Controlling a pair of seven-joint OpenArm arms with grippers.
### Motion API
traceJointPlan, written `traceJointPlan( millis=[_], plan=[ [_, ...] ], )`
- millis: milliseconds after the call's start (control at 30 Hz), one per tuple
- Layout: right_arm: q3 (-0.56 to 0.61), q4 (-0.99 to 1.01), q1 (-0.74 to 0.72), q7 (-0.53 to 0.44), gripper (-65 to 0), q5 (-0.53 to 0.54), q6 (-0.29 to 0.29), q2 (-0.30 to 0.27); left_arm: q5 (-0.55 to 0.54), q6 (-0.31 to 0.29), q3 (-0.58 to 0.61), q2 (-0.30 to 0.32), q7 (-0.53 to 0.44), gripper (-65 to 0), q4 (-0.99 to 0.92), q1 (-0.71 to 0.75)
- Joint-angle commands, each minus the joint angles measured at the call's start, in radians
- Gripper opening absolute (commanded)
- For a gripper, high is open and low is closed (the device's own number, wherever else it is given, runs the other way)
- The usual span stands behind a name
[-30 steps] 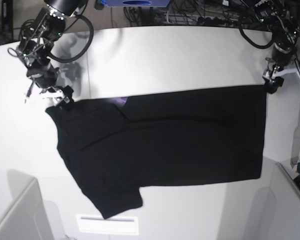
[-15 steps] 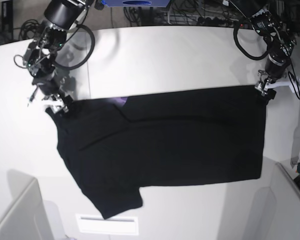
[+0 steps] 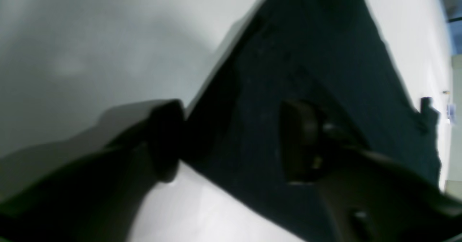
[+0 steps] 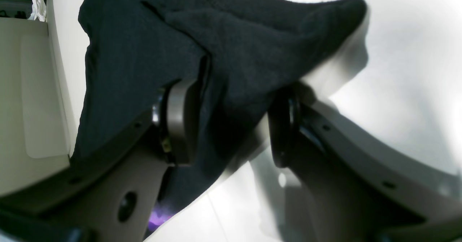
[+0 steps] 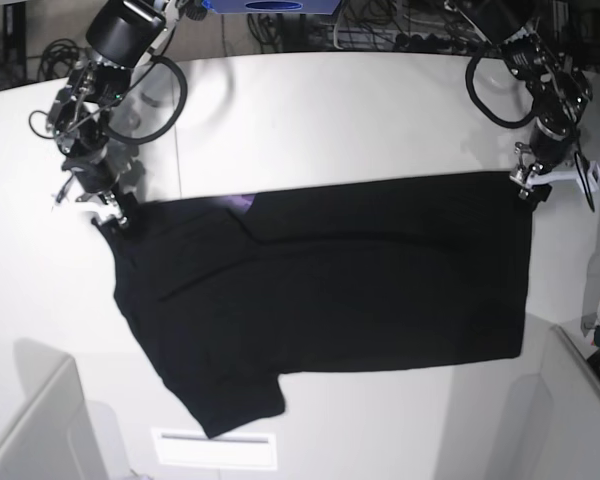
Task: Fold the T-shirt properly
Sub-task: 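Lay the shoulder edge down along the table edge and release both grippers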
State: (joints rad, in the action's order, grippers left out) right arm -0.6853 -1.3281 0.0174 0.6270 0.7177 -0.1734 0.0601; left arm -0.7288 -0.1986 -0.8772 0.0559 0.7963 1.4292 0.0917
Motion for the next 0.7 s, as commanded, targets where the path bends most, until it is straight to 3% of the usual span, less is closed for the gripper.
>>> traceJointPlan(
  millis=[0, 200, 267, 333, 367, 533, 667],
  plan=[
    [0.0, 0.002, 0.006, 0.021, -36.2, -0.04, 0.03, -0.006, 0.011, 0.004, -0.001, 0.005, 0.012, -32.9, 0.002, -0.008],
    [0.0, 0.002, 0.008, 0.021, -37.4, -0.042, 0.03, -0.007, 0.013, 0.004, -0.001, 0.005, 0.012, -47.1, -0.011, -0.013],
    [0.0, 0.002, 0.008, 0.021, -43.7, -0.042, 0.03, -0.007, 0.015, 0.004, -0.001, 0.005, 0.012, -55.5, -0.012, -0.013],
    [-0.006, 0.002, 0.006, 0.021, -56.9, -0.042, 0.03, -0.007, 0.016, 0.004, -0.001, 0.008, 0.012, -65.0, -0.012, -0.013],
    [-0.006, 0.002, 0.006, 0.021, -64.4, -0.042, 0.03, -0.007, 0.016, 0.004, -0.001, 0.009, 0.013, -65.0, -0.012, -0.013],
    [-0.007, -0.015, 0.023, 0.026, -65.0, -0.037, 0.03, -0.007, 0.016, 0.004, -0.001, 0.011, 0.021, -65.0, 0.0, 0.015],
    [-0.007, -0.106, 0.095, 0.095, -65.0, -0.036, 0.03, -0.006, 0.011, 0.0, -0.007, 0.042, 0.067, -65.0, 0.002, 0.07]
  ],
)
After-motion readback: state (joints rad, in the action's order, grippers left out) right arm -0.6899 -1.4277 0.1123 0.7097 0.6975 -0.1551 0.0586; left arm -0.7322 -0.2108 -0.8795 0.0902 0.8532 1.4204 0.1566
